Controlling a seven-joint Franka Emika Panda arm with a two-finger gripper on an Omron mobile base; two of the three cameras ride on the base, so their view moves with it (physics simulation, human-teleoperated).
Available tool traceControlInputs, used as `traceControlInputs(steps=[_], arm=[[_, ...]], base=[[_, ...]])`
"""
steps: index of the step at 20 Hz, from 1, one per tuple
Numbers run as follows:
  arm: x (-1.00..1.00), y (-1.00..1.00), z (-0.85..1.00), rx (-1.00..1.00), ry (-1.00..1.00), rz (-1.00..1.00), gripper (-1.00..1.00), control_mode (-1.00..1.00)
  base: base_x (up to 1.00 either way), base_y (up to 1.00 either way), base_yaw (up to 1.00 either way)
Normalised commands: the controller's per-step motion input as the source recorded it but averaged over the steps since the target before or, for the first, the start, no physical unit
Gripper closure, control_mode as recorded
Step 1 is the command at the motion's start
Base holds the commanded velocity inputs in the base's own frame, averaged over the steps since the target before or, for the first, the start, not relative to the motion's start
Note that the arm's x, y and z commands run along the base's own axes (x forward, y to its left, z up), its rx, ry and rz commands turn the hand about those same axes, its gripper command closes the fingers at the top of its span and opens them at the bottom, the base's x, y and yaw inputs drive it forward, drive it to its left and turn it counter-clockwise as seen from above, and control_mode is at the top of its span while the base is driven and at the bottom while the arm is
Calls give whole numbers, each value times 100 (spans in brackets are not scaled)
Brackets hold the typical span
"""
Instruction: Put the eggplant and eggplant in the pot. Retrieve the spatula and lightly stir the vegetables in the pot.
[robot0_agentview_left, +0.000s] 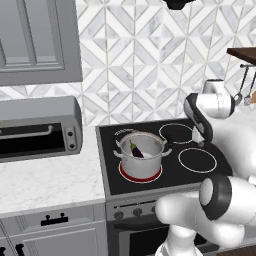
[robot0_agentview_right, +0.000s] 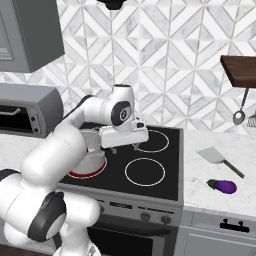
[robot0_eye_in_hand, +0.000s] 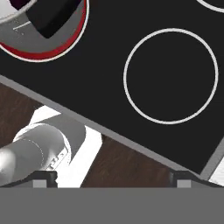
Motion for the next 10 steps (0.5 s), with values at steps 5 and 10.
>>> traceControlInputs(steps=[5, 10], arm=[[-41, -100, 0, 2, -2, 25, -100, -100], [-2, -86, -5, 3, 4, 57, -100, -100]], base=[[0, 0, 0], [0, 0, 0]])
